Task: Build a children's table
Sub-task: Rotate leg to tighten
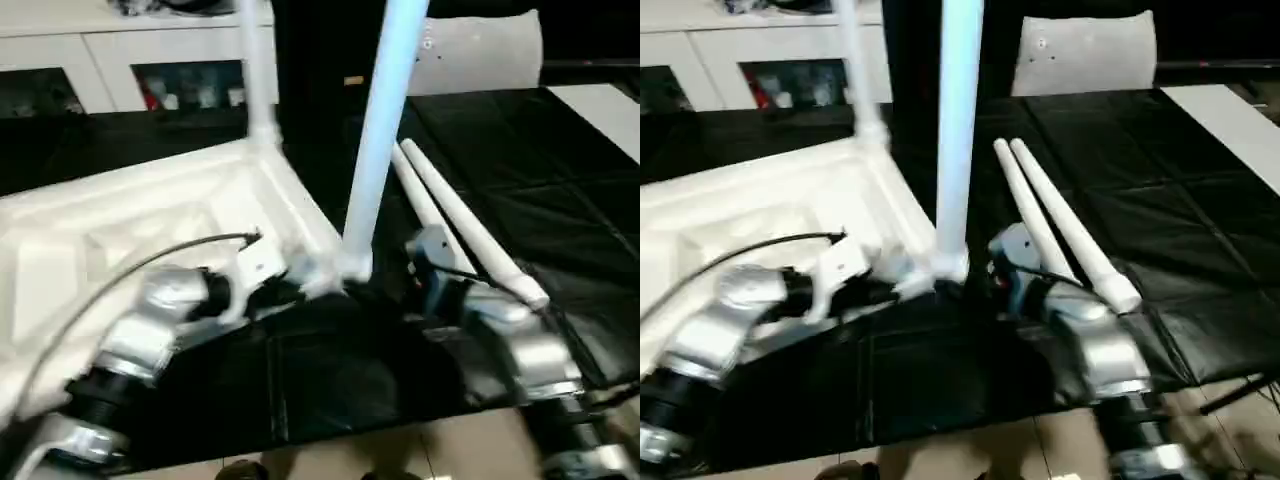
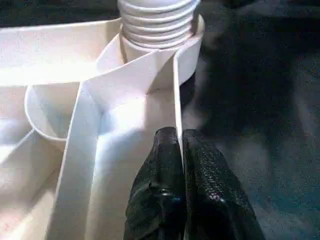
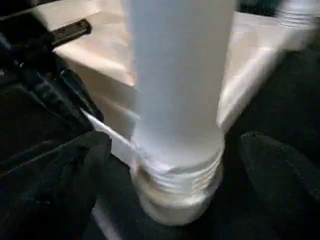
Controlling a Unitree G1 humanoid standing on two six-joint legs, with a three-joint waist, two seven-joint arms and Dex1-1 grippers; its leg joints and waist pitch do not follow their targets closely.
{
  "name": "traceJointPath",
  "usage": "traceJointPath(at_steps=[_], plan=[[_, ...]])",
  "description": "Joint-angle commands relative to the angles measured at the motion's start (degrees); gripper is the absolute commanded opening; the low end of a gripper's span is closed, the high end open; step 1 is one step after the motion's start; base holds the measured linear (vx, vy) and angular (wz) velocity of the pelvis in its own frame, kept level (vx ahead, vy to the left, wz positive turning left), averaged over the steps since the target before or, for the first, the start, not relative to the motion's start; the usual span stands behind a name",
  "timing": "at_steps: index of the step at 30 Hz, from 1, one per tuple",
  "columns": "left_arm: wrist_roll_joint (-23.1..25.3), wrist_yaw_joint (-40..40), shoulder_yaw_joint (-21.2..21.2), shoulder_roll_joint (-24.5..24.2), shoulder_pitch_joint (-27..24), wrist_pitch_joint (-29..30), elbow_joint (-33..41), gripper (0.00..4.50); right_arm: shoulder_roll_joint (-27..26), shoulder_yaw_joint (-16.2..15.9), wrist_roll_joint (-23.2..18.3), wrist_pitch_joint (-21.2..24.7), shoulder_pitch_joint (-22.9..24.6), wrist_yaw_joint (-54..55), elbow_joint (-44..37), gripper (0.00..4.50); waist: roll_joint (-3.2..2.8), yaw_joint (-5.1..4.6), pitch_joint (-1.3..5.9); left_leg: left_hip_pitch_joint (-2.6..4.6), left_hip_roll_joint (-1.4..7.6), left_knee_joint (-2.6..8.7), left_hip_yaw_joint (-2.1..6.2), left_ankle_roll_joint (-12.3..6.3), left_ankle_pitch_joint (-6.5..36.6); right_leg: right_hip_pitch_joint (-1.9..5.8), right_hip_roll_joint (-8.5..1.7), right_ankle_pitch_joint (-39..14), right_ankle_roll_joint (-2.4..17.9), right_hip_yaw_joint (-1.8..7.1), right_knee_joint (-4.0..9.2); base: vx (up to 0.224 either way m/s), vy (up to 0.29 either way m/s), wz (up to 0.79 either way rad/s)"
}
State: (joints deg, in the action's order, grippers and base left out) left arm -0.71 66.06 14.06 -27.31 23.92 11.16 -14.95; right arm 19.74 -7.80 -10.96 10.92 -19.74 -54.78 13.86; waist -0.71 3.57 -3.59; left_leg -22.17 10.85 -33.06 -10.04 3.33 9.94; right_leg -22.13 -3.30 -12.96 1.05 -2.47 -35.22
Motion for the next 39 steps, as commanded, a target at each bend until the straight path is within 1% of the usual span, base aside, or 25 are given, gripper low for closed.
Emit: traceJointPath(at_steps=[1, 2, 3, 5, 6, 8, 9, 11, 13, 15, 18, 19, 20, 21, 24, 25, 28, 30, 32, 33, 34, 36, 37, 38, 39], plan=[[-1.6, 6.3, 2.3, -1.0, 2.0, -2.6, 0.3, 0.00, 2.5, -1.0, -0.3, -0.7, -1.0, -4.9, -0.4, 4.47, -0.20, 0.18, 3.35, 1.67, 2.64, 3.29, 0.46, -4.66, 6.7, 2.26, -4.18, 2.1, 13.6, 2.44, 3.31, 0.000, 0.000, 0.00], [-1.6, 7.1, 2.6, -1.3, 2.2, -3.1, -0.1, 0.00, 3.0, -1.2, -0.5, -0.5, -1.1, -5.9, -0.3, 4.47, -0.19, 0.25, 3.30, 1.58, 2.62, 3.29, 0.47, -4.74, 6.8, 2.30, -4.22, 2.2, 13.8, 2.43, 3.30, 0.000, 0.000, 0.00], [-1.7, 9.5, 3.3, -2.1, 2.8, -4.6, -1.5, 0.00, 4.6, -2.3, -1.2, -0.3, -1.4, -9.2, -0.7, 4.47, -0.23, 0.46, 3.33, 1.56, 2.63, 3.23, 0.48, -4.75, 6.6, 2.37, -4.31, 2.8, 13.9, 2.43, 3.21, 0.000, 0.000, 0.00], [-1.9, 10.7, 3.6, -2.4, 3.2, -5.1, -2.1, 0.00, 5.4, -2.9, -1.5, -0.4, -1.5, -10.9, -0.8, 4.47, -0.07, 0.88, 3.39, 1.47, 2.60, 3.11, 0.41, -5.04, 6.5, 2.50, -4.33, 3.2, 13.9, 2.42, 3.14, 0.000, 0.000, 0.00], [-1.7, 11.8, 4.2, -2.8, 3.7, -6.5, -3.1, 0.00, 6.3, -3.5, -1.8, -0.3, -1.7, -12.9, -1.0, 4.47, 0.03, 1.15, 3.33, 1.45, 2.52, 3.07, 0.39, -5.17, 6.7, 2.42, -4.36, 2.5, 13.8, 2.38, 3.26, 0.000, 0.000, 0.00], [-1.4, 13.5, 5.1, -3.4, 4.7, -8.4, -4.8, 0.00, 7.5, -4.7, -2.1, -0.1, -2.0, -15.8, -0.9, 4.47, 0.04, 1.37, 3.35, 1.52, 2.68, 3.11, 0.38, -4.94, 7.2, 2.39, -4.49, 1.5, 13.7, 2.41, 3.23, 0.000, 0.000, 0.00], [-1.2, 14.6, 5.4, -3.5, 5.3, -9.4, -5.8, 0.00, 8.0, -5.3, -2.0, -0.4, -2.3, -17.6, -0.6, 4.47, 0.01, 1.44, 3.22, 1.46, 2.62, 3.16, 0.42, -4.93, 7.4, 2.33, -4.45, 0.8, 13.7, 2.36, 3.34, 0.000, 0.000, 0.00], [-1.1, 16.2, 5.7, -3.6, 6.0, -10.4, -7.0, 0.00, 8.4, -6.1, -1.9, -0.9, -2.6, -19.9, -0.2, 4.20, 0.12, 1.48, 3.25, 1.43, 2.76, 3.23, 0.48, -4.54, 7.6, 2.39, -4.55, 0.3, 13.7, 2.35, 3.27, 0.000, 0.000, 0.00], [-0.9, 17.6, 6.3, -3.8, 6.8, -11.7, -8.2, 0.00, 8.3, -6.5, -1.8, -1.5, -3.2, -20.9, 0.9, 4.09, 0.13, 1.49, 3.23, 1.46, 2.67, 3.17, 0.47, -4.56, 7.6, 2.27, -4.50, 0.1, 13.9, 2.33, 3.26, 0.000, 0.000, 0.00], [-0.9, 18.2, 6.6, -3.8, 7.3, -12.5, -8.9, 0.00, 8.0, -6.7, -1.5, -2.4, -3.6, -21.2, 1.8, 3.83, 0.09, 1.50, 3.17, 1.46, 2.78, 3.22, 0.51, -4.39, 7.8, 2.21, -4.60, 0.1, 14.1, 2.34, 3.21, 0.000, 0.000, 0.00], [-0.9, 19.4, 7.5, -3.6, 7.8, -13.9, -9.9, 0.00, 7.2, -7.3, -1.2, -3.5, -4.6, -21.4, 3.1, 3.70, 0.12, 1.54, 3.17, 1.46, 2.78, 3.23, 0.49, -4.27, 7.9, 2.22, -4.65, 0.2, 14.4, 2.33, 3.19, 0.000, 0.000, 0.00], [-0.9, 19.5, 7.7, -3.4, 8.0, -14.3, -10.3, 0.00, 7.0, -7.4, -1.2, -3.8, -4.8, -21.4, 3.4, 3.70, 0.13, 1.51, 3.13, 1.45, 2.75, 3.24, 0.49, -4.25, 8.0, 2.20, -4.61, 0.0, 14.5, 2.30, 3.21, 0.000, 0.000, 0.00], [-0.7, 19.6, 8.1, -3.2, 8.0, -14.7, -10.5, 0.00, 6.5, -7.6, -1.3, -4.0, -5.1, -21.4, 3.8, 3.41, 0.11, 1.53, 3.11, 1.49, 2.77, 3.28, 0.49, -4.19, 8.2, 2.19, -4.60, -0.2, 14.5, 2.31, 3.19, 0.000, 0.000, 0.00], [-0.7, 19.7, 8.1, -3.1, 8.1, -14.9, -10.6, 0.00, 6.4, -7.7, -1.3, -4.0, -5.2, -21.5, 3.9, 3.33, 0.08, 1.52, 3.10, 1.50, 2.82, 3.32, 0.53, -4.13, 8.3, 2.18, -4.63, -0.2, 14.5, 2.30, 3.15, 0.000, 0.000, 0.00], [-0.5, 20.1, 8.2, -2.9, 8.2, -15.4, -11.3, 0.00, 6.2, -8.0, -1.4, -3.9, -5.3, -22.1, 4.0, 3.27, 0.12, 1.54, 3.09, 1.42, 2.84, 3.33, 0.54, -4.12, 8.4, 2.23, -4.68, -0.2, 14.4, 2.32, 3.17, 0.000, 0.000, 0.00], [-0.4, 20.2, 8.3, -2.9, 8.3, -15.7, -11.6, 0.00, 6.1, -8.2, -1.5, -3.6, -5.3, -22.6, 3.9, 3.03, 0.09, 1.55, 3.11, 1.43, 2.82, 3.32, 0.54, -4.11, 8.3, 2.27, -4.68, -0.1, 14.4, 2.32, 3.17, 0.000, 0.000, 0.00], [-0.3, 20.1, 8.3, -2.8, 8.6, -16.3, -12.3, 0.00, 5.9, -8.5, -1.9, -3.3, -5.0, -23.2, 3.7, 2.92, 0.09, 1.55, 3.06, 1.48, 2.83, 3.39, 0.53, -3.89, 8.8, 2.22, -4.70, -0.9, 14.2, 2.33, 3.27, 0.000, 0.000, 0.00], [-0.3, 19.8, 8.2, -2.7, 8.6, -16.3, -12.5, 0.00, 6.0, -8.6, -2.0, -3.0, -4.7, -23.2, 3.5, 2.71, 0.10, 1.55, 3.07, 1.46, 2.84, 3.42, 0.54, -3.75, 8.9, 2.24, -4.70, -1.2, 14.2, 2.33, 3.28, 0.000, 0.000, 0.00], [-0.4, 19.6, 8.1, -2.8, 8.6, -16.3, -12.6, 0.00, 6.1, -8.8, -2.1, -2.7, -4.4, -23.3, 3.2, 2.69, 0.10, 1.57, 3.03, 1.47, 2.86, 3.43, 0.53, -3.72, 8.9, 2.21, -4.73, -1.3, 14.2, 2.35, 3.30, 0.000, 0.000, 0.00], [-0.6, 18.9, 7.7, -2.8, 8.4, -15.9, -12.7, 0.00, 6.0, -8.9, -2.4, -1.8, -3.5, -22.9, 2.2, 2.66, 0.02, 1.57, 3.06, 1.44, 2.84, 3.43, 0.55, -3.69, 8.9, 2.24, -4.71, -1.3, 14.2, 2.34, 3.29, 0.000, 0.000, 0.00], [-1.1, 18.0, 7.0, -2.7, 7.9, -15.2, -12.4, 0.00, 5.6, -8.9, -2.8, -0.5, -2.6, -22.0, 1.2, 2.65, 0.08, 1.57, 2.99, 1.46, 2.85, 3.48, 0.53, -3.69, 9.0, 2.22, -4.65, -1.3, 14.1, 2.36, 3.34, 0.000, 0.000, 0.00], [-1.3, 17.5, 6.6, -2.6, 7.7, -14.8, -12.3, 0.00, 5.4, -8.8, -3.1, 0.2, -2.1, -21.5, 0.7, 2.64, 0.05, 1.64, 3.04, 1.56, 2.91, 3.51, 0.53, -3.60, 9.2, 2.17, -4.71, -1.6, 14.1, 2.36, 3.39, 0.000, 0.000, 0.00], [-1.5, 17.1, 6.3, -2.4, 7.5, -14.4, -12.3, 0.00, 5.1, -8.7, -3.3, 0.9, -1.8, -20.9, 0.4, 2.63, -0.29, 1.71, 3.00, 1.59, 2.92, 3.53, 0.57, -3.46, 9.3, 2.09, -4.69, -1.7, 14.1, 2.37, 3.38, 0.000, 0.000, 0.00], [-1.6, 14.2, 5.1, -1.9, 6.9, -12.9, -11.7, 0.00, 3.4, -8.1, -3.8, 2.8, -0.7, -17.7, -0.4, 2.63, -0.08, 1.63, 2.99, 1.50, 2.88, 3.56, 0.54, -3.27, 9.7, 2.17, -4.67, -1.9, 14.1, 2.37, 3.46, 0.000, 0.000, 0.00], [-1.6, 13.3, 4.7, -1.7, 6.7, -12.4, -11.5, 0.00, 2.8, -7.9, -3.8, 3.4, -0.4, -16.7, -0.6, 2.63, -0.10, 1.62, 2.95, 1.54, 2.93, 3.65, 0.54, -3.08, 9.8, 2.10, -4.65, -2.0, 14.0, 2.39, 3.43, 0.000, 0.000, 0.00]])
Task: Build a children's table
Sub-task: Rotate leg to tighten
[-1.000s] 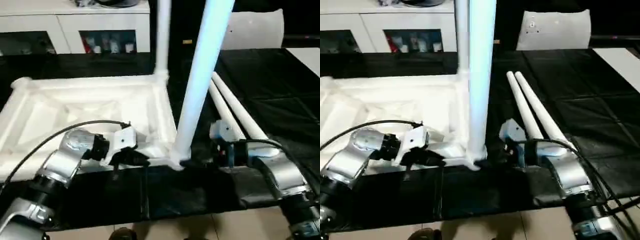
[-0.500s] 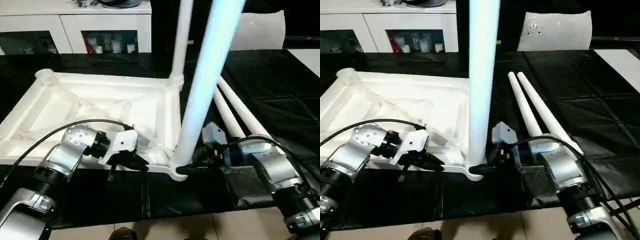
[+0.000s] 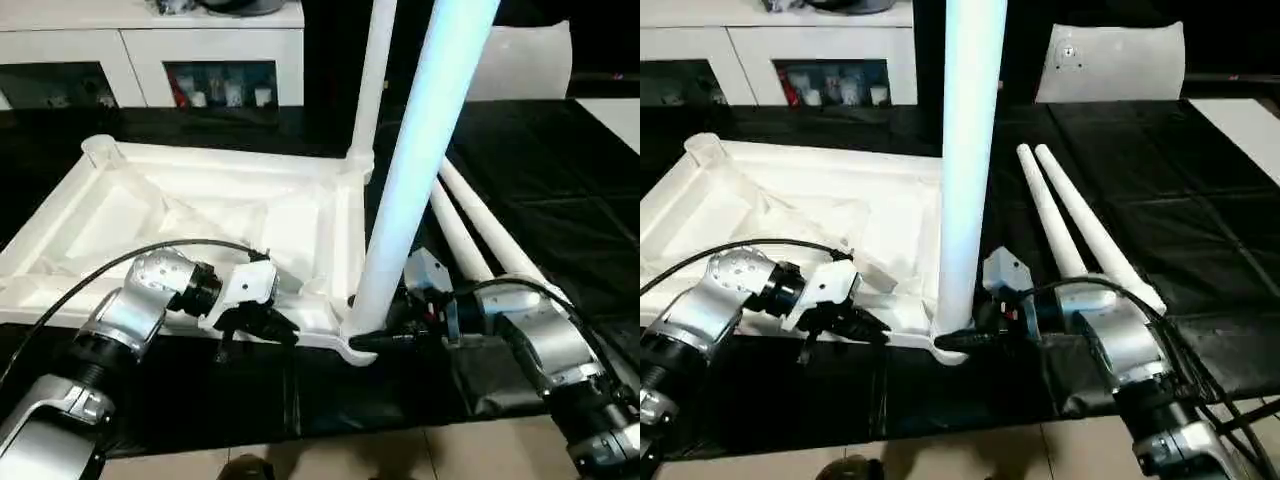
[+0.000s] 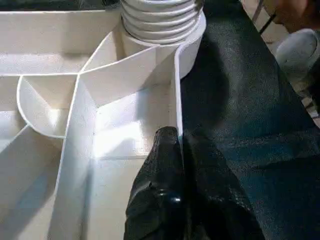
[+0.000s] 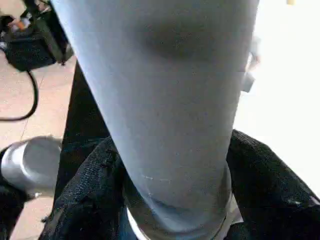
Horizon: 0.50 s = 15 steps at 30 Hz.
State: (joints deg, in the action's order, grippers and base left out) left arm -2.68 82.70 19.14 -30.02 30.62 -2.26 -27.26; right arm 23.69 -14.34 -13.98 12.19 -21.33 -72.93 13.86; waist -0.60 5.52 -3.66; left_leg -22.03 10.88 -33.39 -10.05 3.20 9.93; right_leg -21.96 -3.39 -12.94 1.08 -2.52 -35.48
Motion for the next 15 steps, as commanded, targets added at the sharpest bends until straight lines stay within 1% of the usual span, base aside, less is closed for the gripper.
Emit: traceJointPath(at_steps=[1, 2, 3, 4, 5, 6, 7, 8, 9, 10, 11, 12, 13, 14, 15], plan=[[0.5, -5.9, -1.2, 1.5, -0.3, 2.3, 1.1, 0.00, -2.8, -0.8, -0.6, 2.8, 1.8, 4.6, -0.7, 2.63, -0.33, -0.48, 2.86, 1.43, 2.98, 4.23, 0.60, -2.31, 11.2, 1.85, -4.72, -3.8, 13.9, 2.50, 3.89, 0.000, 0.000, 0.00], [0.9, -9.7, -2.4, 2.3, -0.9, 4.2, 1.9, 0.00, -5.2, -0.3, -0.3, 3.6, 2.6, 8.8, -0.8, 2.63, -0.21, -0.66, 2.72, 1.49, 2.91, 4.46, 0.69, -1.40, 13.0, 1.82, -4.84, -7.0, 13.6, 2.55, 4.23, 0.000, 0.000, 0.00], [1.1, -12.1, -3.1, 2.8, -1.3, 5.7, 2.5, 0.00, -6.6, -0.1, 0.1, 4.1, 3.0, 11.1, -0.8, 2.62, -0.33, -0.96, 2.50, 1.60, 2.80, 4.68, 0.78, -0.33, 15.4, 1.61, -4.84, -11.2, 12.8, 2.64, 4.64, 0.000, 0.000, 0.00], [0.9, -15.1, -4.2, 3.8, -1.9, 7.9, 3.9, 0.00, -8.7, 0.1, 0.7, 4.7, 3.5, 14.6, -0.5, 2.61, -0.24, -1.02, 2.32, 1.71, 2.68, 4.75, 0.83, 0.10, 16.6, 1.46, -4.84, -14.0, 12.2, 2.67, 4.93, 0.000, 0.000, 0.00], [0.7, -16.3, -4.7, 4.2, -2.2, 8.9, 4.6, 0.00, -9.7, 0.2, 1.0, 5.0, 3.6, 16.2, -0.4, 2.61, -0.29, -1.23, 2.04, 1.83, 2.73, 4.96, 0.94, 1.16, 18.7, 1.24, -5.03, -18.9, 11.0, 2.85, 5.28, 0.000, 0.000, 0.00], [0.0, -19.3, -5.9, 5.5, -3.1, 11.4, 6.6, 0.00, -12.1, 0.7, 1.7, 5.7, 3.9, 20.4, 0.0, 2.60, -0.26, -1.39, 1.95, 1.86, 2.70, 5.09, 1.10, 1.63, 19.6, 1.21, -5.11, -21.3, 10.4, 2.86, 5.40, 0.000, 0.000, 0.00], [0.0, -23.1, -7.0, 7.4, -4.1, 14.7, 9.3, 0.00, -15.1, 1.4, 2.2, 6.5, 3.5, 25.1, 1.5, 2.59, -0.25, -1.80, 1.82, 1.84, 2.62, 5.33, 1.36, 2.25, 21.1, 1.13, -5.21, -25.1, 9.1, 2.90, 5.74, 0.000, 0.000, 0.00], [0.3, -26.2, -7.8, 9.0, -4.9, 17.4, 11.5, 0.00, -17.6, 2.2, 2.5, 7.2, 3.0, 28.9, 3.1, 2.58, -0.23, -2.14, 1.80, 1.66, 2.66, 5.48, 1.46, 2.80, 21.3, 1.16, -5.15, -26.0, 8.6, 2.86, 5.67, 0.000, 0.000, 0.00], [0.7, -28.4, -8.3, 10.2, -5.5, 19.4, 13.2, 0.00, -19.4, 2.8, 2.8, 7.8, 2.6, 31.6, 4.0, 2.58, -0.23, -2.93, 1.95, 1.54, 2.53, 5.56, 1.66, 3.14, 21.2, 1.11, -5.09, -26.5, 7.8, 2.81, 5.79, 0.000, 0.000, 0.00], [1.5, -31.3, -8.8, 11.8, -6.0, 21.6, 15.0, 0.00, -21.7, 3.7, 3.1, 8.3, 1.8, 34.9, 5.5, 2.53, -0.09, -3.11, 2.02, 1.59, 2.43, 5.54, 1.67, 3.00, 21.1, 1.09, -4.98, -26.6, 7.6, 2.75, 5.91, 0.000, 0.000, 0.00], [2.2, -33.7, -9.1, 13.3, -6.3, 23.4, 16.4, 0.00, -23.4, 4.5, 3.3, 8.7, 0.8, 37.8, 6.9, 2.49, -0.29, -3.70, 1.97, 1.58, 2.46, 5.57, 1.57, 2.97, 21.1, 0.91, -4.84, -25.2, 7.9, 2.81, 5.88, 0.000, 0.000, 0.00], [2.6, -35.4, -9.2, 14.4, -6.4, 24.5, 17.2, 0.00, -24.5, 5.0, 3.5, 9.0, 0.1, 39.5, 7.9, 2.49, -0.58, -3.63, 2.04, 1.73, 2.39, 5.49, 1.59, 2.90, 21.0, 0.90, -4.81, -24.7, 7.9, 2.76, 6.03, 0.000, 0.000, 0.00], [3.2, -38.3, -9.5, 16.4, -6.4, 25.9, 18.3, 0.00, -26.2, 5.8, 3.7, 9.2, -1.3, 42.2, 9.7, 2.49, -0.40, -3.88, 2.12, 1.58, 2.32, 5.44, 1.45, 2.51, 20.3, 0.98, -4.63, -22.6, 8.1, 2.84, 6.05, 0.000, 0.000, 0.00], [3.2, -38.3, -9.5, 16.4, -6.4, 25.9, 18.3, 0.00, -26.2, 5.8, 3.7, 9.2, -1.3, 42.2, 9.7, 2.49, -0.41, -3.93, 2.19, 1.52, 2.37, 5.43, 1.38, 2.49, 19.6, 1.06, -4.63, -21.2, 8.4, 2.87, 5.90, 0.000, 0.000, 0.00], [3.9, -42.0, -9.2, 19.6, -6.1, 28.6, 20.2, 0.00, -28.4, 6.8, 4.4, 9.4, -3.5, 46.4, 12.5, 2.49, -0.29, -3.98, 2.33, 1.68, 2.33, 5.19, 1.09, 1.90, 18.3, 0.95, -4.48, -18.5, 9.0, 3.04, 5.82, 0.000, 0.000, 0.00]])
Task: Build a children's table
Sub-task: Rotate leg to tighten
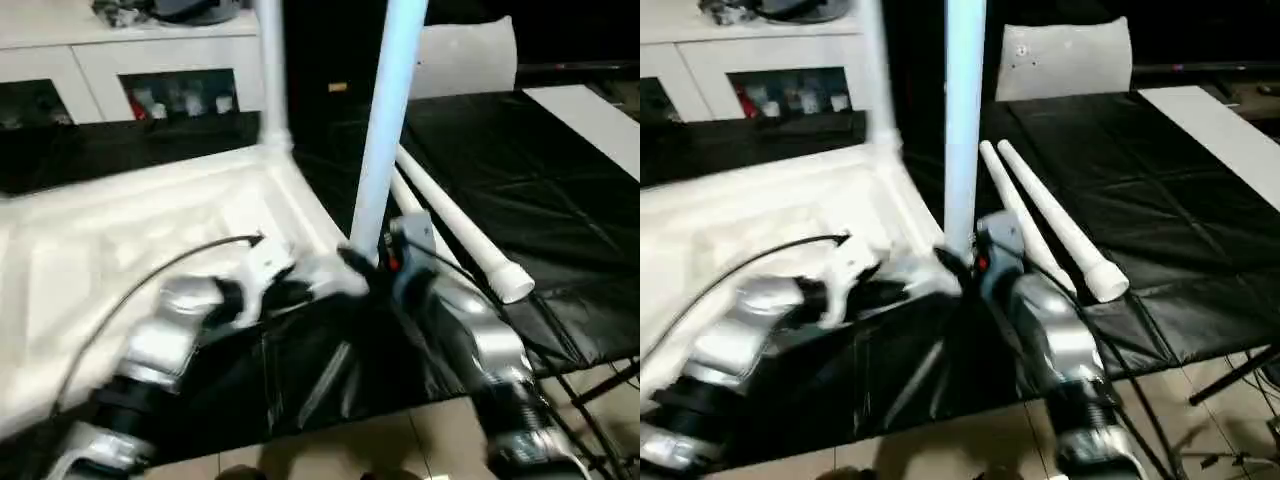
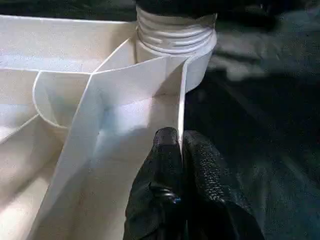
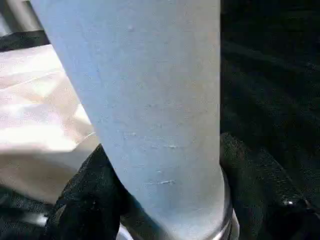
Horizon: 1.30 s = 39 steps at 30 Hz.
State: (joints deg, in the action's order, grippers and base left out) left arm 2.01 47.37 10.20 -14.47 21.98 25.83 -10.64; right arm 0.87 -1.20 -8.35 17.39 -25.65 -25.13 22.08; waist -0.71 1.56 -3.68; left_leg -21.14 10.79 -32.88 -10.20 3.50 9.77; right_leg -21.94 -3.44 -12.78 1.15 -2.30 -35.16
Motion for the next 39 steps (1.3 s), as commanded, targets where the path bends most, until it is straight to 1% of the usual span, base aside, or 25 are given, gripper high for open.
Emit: traceJointPath(at_steps=[1, 3, 4, 5, 6, 9, 10, 12, 13, 16, 17, 18, 19, 21, 22, 24, 26, 28, 31, 33, 34, 35, 36, 37, 39], plan=[[-0.1, -7.9, 0.3, 5.4, 2.7, 1.2, 4.2, 0.00, -6.2, -6.2, -0.7, 4.0, -0.1, -0.1, 5.3, 2.49, 0.14, 0.00, 2.52, 0.78, 2.38, 4.59, 1.21, 1.36, 17.7, 1.05, -4.37, -18.0, 9.1, 2.73, 5.49, 0.000, 0.000, 0.00], [0.3, -8.6, 1.6, 7.0, 2.8, 2.4, 5.2, 0.00, -7.3, -5.5, 0.2, 3.8, -1.2, 2.0, 6.7, 2.49, 0.01, 0.20, 2.67, 0.59, 2.31, 4.40, 1.05, 0.71, 15.5, 1.24, -4.33, -15.3, 9.3, 2.75, 5.32, 0.000, 0.000, 0.00], [0.7, -8.5, 2.2, 7.2, 2.9, 2.4, 5.3, 0.00, -7.6, -5.2, 0.1, 3.6, -1.4, 2.0, 7.0, 2.49, 0.20, 0.34, 2.88, 0.45, 2.26, 4.25, 0.95, 0.11, 13.3, 1.51, -4.29, -12.1, 9.5, 2.75, 5.05, 0.000, 0.000, 0.00], [1.3, -8.4, 2.9, 7.0, 2.9, 2.5, 5.4, 0.00, -7.8, -4.9, 0.2, 3.1, -1.5, 2.0, 7.2, 2.84, 0.19, 0.36, 2.99, 0.39, 2.19, 4.19, 0.91, -0.23, 12.2, 1.65, -4.22, -10.4, 9.5, 2.70, 4.91, 0.000, 0.000, 0.00], [1.8, -8.4, 3.3, 6.7, 3.0, 2.6, 5.5, 0.00, -7.9, -4.6, 0.2, 2.6, -1.5, 1.8, 7.3, 3.05, 0.15, 0.50, 3.19, 0.35, 2.18, 3.90, 0.76, -1.26, 9.3, 1.84, -4.10, -4.6, 10.2, 2.66, 4.49, 0.000, 0.000, 0.00], [2.7, -7.8, 3.0, 4.0, 3.0, 2.0, 4.3, 0.00, -6.5, -3.6, 0.0, 0.9, -0.5, 0.9, 6.1, 3.28, 0.25, 0.49, 3.35, 0.23, 2.11, 3.76, 0.70, -2.22, 7.1, 2.22, -4.05, -0.2, 11.1, 2.49, 4.10, 0.000, 0.000, 0.00], [2.7, -7.6, 2.7, 3.5, 3.0, 2.0, 4.2, 0.00, -6.1, -3.6, -0.1, 0.7, -0.2, 0.5, 5.8, 3.38, 0.09, 0.62, 3.29, 0.40, 2.15, 3.77, 0.66, -2.37, 7.6, 2.12, -4.08, -0.5, 11.4, 2.48, 4.14, 0.000, 0.000, 0.00], [3.0, -6.3, 2.5, 1.5, 2.7, 1.5, 3.9, 0.00, -4.6, -3.7, -0.2, -0.3, 0.8, -1.2, 4.2, 3.47, 0.15, 0.43, 3.07, 0.23, 2.21, 4.00, 0.75, -1.99, 9.6, 2.27, -4.15, -3.6, 11.0, 2.44, 4.41, 0.000, 0.000, 0.00], [3.2, -5.9, 2.5, 1.0, 2.6, 1.4, 4.0, 0.00, -4.2, -3.7, -0.2, -0.5, 1.1, -1.6, 3.8, 3.73, 0.13, 0.44, 3.09, 0.35, 2.24, 4.04, 0.76, -1.79, 10.1, 2.25, -4.14, -4.5, 10.9, 2.43, 4.48, 0.000, 0.000, 0.00], [2.8, -4.1, 2.2, -0.8, 2.2, 0.3, 3.6, 0.00, -2.6, -3.2, -0.9, -0.7, 2.2, -3.6, 1.5, 3.88, -0.03, 0.24, 3.13, 0.54, 2.31, 4.11, 0.77, -1.20, 11.4, 2.14, -4.12, -7.0, 10.5, 2.53, 4.71, 0.000, 0.000, 0.00], [2.5, -3.3, 2.1, -1.7, 2.1, -0.5, 3.2, 0.00, -1.4, -3.2, -1.0, -1.0, 2.8, -4.8, 0.6, 4.06, -0.01, 0.29, 3.15, 0.48, 2.28, 4.10, 0.83, -1.19, 11.3, 2.18, -4.10, -6.9, 10.5, 2.50, 4.71, 0.000, 0.000, 0.00], [1.7, -0.4, 1.5, -3.9, 2.1, -3.0, 1.6, 0.00, 2.2, -3.5, -1.5, -1.8, 4.4, -9.1, -2.3, 4.06, -0.05, 0.29, 3.29, 0.54, 2.30, 3.94, 0.74, -1.22, 10.6, 2.18, -4.05, -5.5, 10.8, 2.56, 4.50, 0.000, 0.000, 0.00], [1.5, 0.6, 1.6, -4.7, 2.1, -4.5, 0.9, 0.00, 3.3, -3.6, -1.8, -2.2, 4.9, -10.6, -3.1, 4.26, 0.05, 0.61, 3.27, 0.50, 2.17, 3.85, 0.80, -1.48, 9.8, 2.42, -3.97, -4.9, 10.5, 2.46, 4.68, 0.000, 0.000, 0.00], [0.4, 4.1, 2.0, -6.7, 2.3, -8.1, -0.8, 0.00, 6.1, -3.7, -2.4, -3.0, 5.9, -14.5, -4.9, 4.36, 0.06, 0.76, 3.54, 0.32, 2.11, 3.56, 0.67, -2.74, 7.9, 2.54, -3.83, 0.4, 10.9, 2.47, 4.04, 0.000, 0.000, 0.00], [0.2, 5.3, 2.3, -7.3, 2.3, -9.2, -1.3, 0.00, 6.8, -3.5, -2.5, -3.2, 6.1, -15.5, -5.3, 4.44, 0.02, 0.79, 3.57, 0.33, 2.14, 3.57, 0.73, -2.95, 7.7, 2.53, -3.93, 0.9, 11.2, 2.43, 3.92, 0.000, 0.000, 0.00], [-0.5, 9.7, 3.6, -9.6, 2.6, -12.0, -2.1, 0.00, 9.4, -3.4, -3.2, -3.4, 6.8, -19.5, -6.9, 4.44, -0.01, 0.80, 3.70, 0.25, 2.16, 3.42, 0.74, -3.80, 7.2, 2.61, -3.99, 2.2, 12.1, 2.37, 3.72, 0.000, 0.000, 0.00], [-0.8, 11.7, 4.0, -10.5, 2.8, -12.6, -2.5, 0.00, 10.9, -3.4, -3.6, -3.5, 7.1, -21.6, -7.7, 4.44, -0.03, 0.90, 3.65, 0.42, 2.33, 3.43, 0.69, -3.97, 7.1, 2.48, -4.01, 2.4, 12.6, 2.34, 3.58, 0.000, 0.000, 0.00], [-1.8, 15.8, 3.9, -12.2, 3.7, -14.7, -4.4, 0.00, 14.2, -3.8, -4.7, -2.8, 7.7, -25.7, -9.8, 4.44, -0.31, 1.31, 3.59, 0.73, 2.36, 3.35, 0.61, -3.99, 7.8, 2.25, -3.95, 1.1, 12.9, 2.34, 3.78, 0.000, 0.000, 0.00], [-1.8, 17.3, 3.8, -13.5, 5.0, -14.6, -6.3, 0.00, 16.5, -4.6, -5.4, -2.6, 8.4, -28.4, -11.8, 4.44, -0.14, 1.91, 3.66, 0.84, 2.45, 3.37, 0.54, -3.55, 8.1, 2.31, -4.01, 0.7, 13.0, 2.37, 3.62, 0.000, 0.000, 0.00], [-2.1, 17.1, 3.4, -14.0, 6.0, -14.2, -7.8, 0.00, 17.8, -5.3, -5.6, -2.7, 9.1, -30.0, -12.9, 4.44, -0.06, 1.97, 3.64, 0.64, 2.36, 3.38, 0.57, -3.32, 8.2, 2.43, -4.12, 0.3, 13.1, 2.33, 3.60, 0.000, 0.000, 0.00], [-2.6, 16.9, 2.9, -13.9, 6.3, -14.3, -8.3, 0.00, 18.3, -5.7, -5.6, -2.5, 9.5, -30.8, -13.5, 4.44, -0.29, 2.01, 3.63, 0.69, 2.35, 3.35, 0.58, -3.06, 8.5, 2.39, -4.11, -0.2, 13.0, 2.32, 3.72, 0.000, 0.000, 0.00], [-3.2, 17.1, 2.6, -13.7, 6.4, -14.0, -8.5, 0.00, 18.7, -6.1, -5.5, -2.4, 9.9, -31.4, -13.9, 4.44, -0.13, 2.04, 3.64, 0.58, 2.34, 3.34, 0.62, -2.97, 8.6, 2.51, -4.11, -0.1, 13.0, 2.33, 3.65, 0.000, 0.000, 0.00], [-3.3, 17.1, 2.6, -13.6, 6.4, -13.9, -8.5, 0.44, 18.7, -6.1, -5.5, -2.4, 10.0, -31.4, -14.0, 4.50, -0.08, 2.05, 3.68, 0.51, 2.35, 3.34, 0.67, -2.95, 8.5, 2.57, -4.21, -0.3, 13.0, 2.30, 3.64, 0.000, 0.000, 0.00], [-3.7, 17.6, 2.6, -13.5, 6.5, -13.9, -8.8, 0.55, 19.0, -6.5, -5.3, -2.5, 10.3, -31.9, -14.3, 4.50, -0.23, 2.02, 3.73, 0.55, 2.37, 3.32, 0.69, -2.92, 8.5, 2.53, -4.26, -0.2, 13.2, 2.31, 3.63, 0.000, 0.000, 0.00], [-3.8, 17.7, 2.6, -13.2, 6.5, -14.1, -9.1, 0.58, 19.1, -6.8, -4.9, -2.7, 10.4, -31.8, -14.3, 4.50, -0.15, 2.01, 3.75, 0.56, 2.35, 3.27, 0.67, -2.90, 8.6, 2.53, -4.20, -0.6, 13.4, 2.29, 3.65, 0.000, 0.000, 0.00]])
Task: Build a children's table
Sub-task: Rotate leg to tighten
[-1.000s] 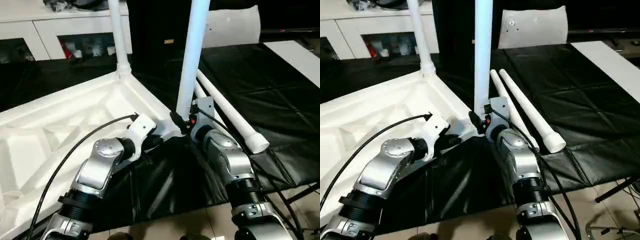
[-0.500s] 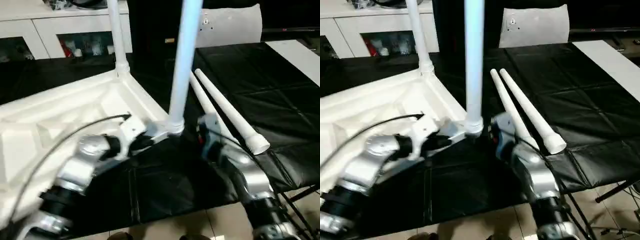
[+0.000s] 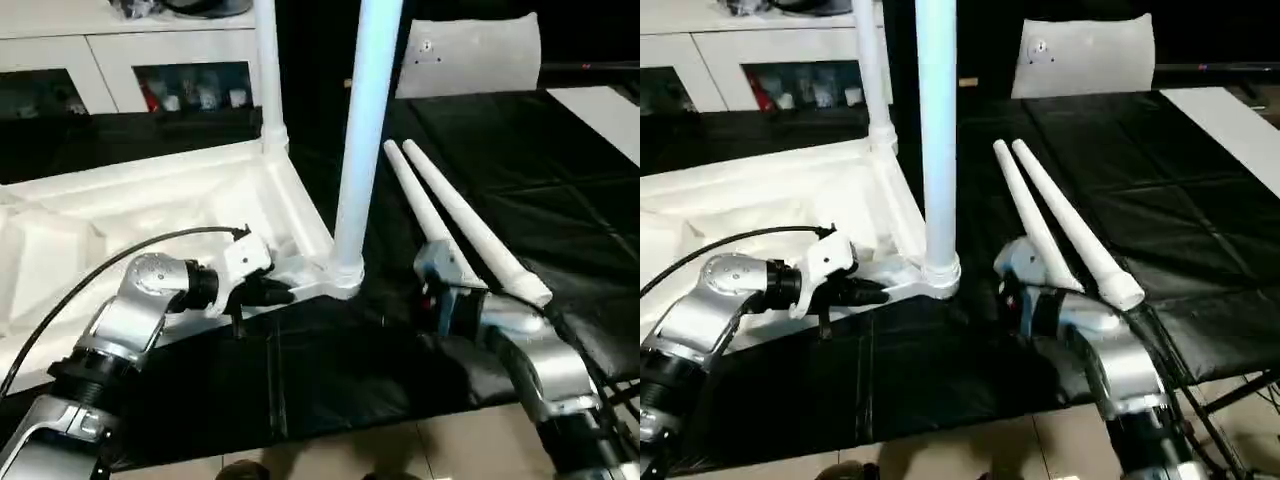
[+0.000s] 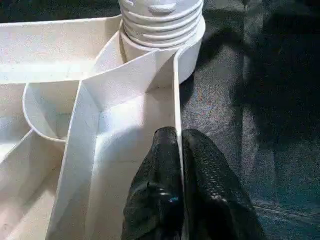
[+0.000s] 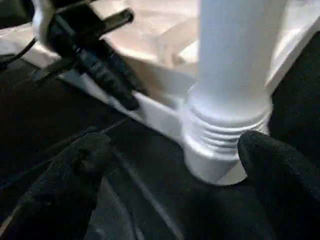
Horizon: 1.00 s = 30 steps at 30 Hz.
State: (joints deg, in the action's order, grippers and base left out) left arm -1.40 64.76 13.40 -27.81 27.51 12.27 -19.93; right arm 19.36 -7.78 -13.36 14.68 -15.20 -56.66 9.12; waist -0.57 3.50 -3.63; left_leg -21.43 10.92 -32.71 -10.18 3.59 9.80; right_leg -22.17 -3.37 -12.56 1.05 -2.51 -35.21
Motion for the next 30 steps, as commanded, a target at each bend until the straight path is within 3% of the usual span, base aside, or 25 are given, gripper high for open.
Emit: traceJointPath(at_steps=[1, 8, 14, 21, 30], plan=[[0.3, -0.3, -0.1, 0.3, 1.0, -0.9, -0.3, 0.65, 0.6, -0.4, 0.1, 0.0, 0.0, -0.2, -1.4, 4.50, -0.26, 0.04, 3.64, 0.86, 2.23, 3.12, 0.63, -3.02, 8.5, 2.69, -4.21, -0.7, 13.6, 2.49, 3.72, 0.000, 0.000, 0.00], [0.9, -2.8, 0.0, 1.8, 2.9, -1.4, -3.8, 0.65, 0.6, -1.1, -0.4, 0.2, 0.0, -0.4, -2.0, 4.50, -0.09, 0.15, 3.79, 0.75, 2.10, 2.88, 0.66, -3.59, 7.3, 2.88, -4.20, 0.8, 13.7, 2.45, 3.53, 0.000, 0.000, 0.00], [3.0, -2.8, 2.1, 1.1, 3.5, -1.9, -5.8, 0.65, 0.9, -1.4, -0.1, -0.4, 0.0, -0.6, -1.8, 4.50, -0.20, 0.10, 3.63, 0.84, 2.20, 3.05, 0.73, -2.84, 9.2, 2.76, -4.30, -3.2, 13.0, 2.44, 3.92, 0.000, 0.000, 0.00], [3.7, -2.9, 2.8, 1.2, 4.5, -2.5, -7.9, 0.65, 1.2, -1.3, -0.2, -0.6, -0.3, -0.5, -1.7, 4.50, -0.12, 0.13, 3.73, 0.88, 2.17, 2.94, 0.70, -2.71, 9.0, 2.79, -4.30, -2.6, 13.1, 2.49, 3.82, 0.000, 0.000, 0.00], [2.8, -3.0, 2.1, 2.0, 5.3, -5.8, -9.7, 0.05, 1.6, -1.4, -0.3, -0.9, -0.4, -0.3, -1.4, 4.50, -0.16, 0.15, 3.72, 0.91, 2.19, 2.97, 0.74, -2.23, 10.3, 2.67, -4.32, -4.9, 12.8, 2.47, 4.02, 0.000, 0.000, 0.00]])
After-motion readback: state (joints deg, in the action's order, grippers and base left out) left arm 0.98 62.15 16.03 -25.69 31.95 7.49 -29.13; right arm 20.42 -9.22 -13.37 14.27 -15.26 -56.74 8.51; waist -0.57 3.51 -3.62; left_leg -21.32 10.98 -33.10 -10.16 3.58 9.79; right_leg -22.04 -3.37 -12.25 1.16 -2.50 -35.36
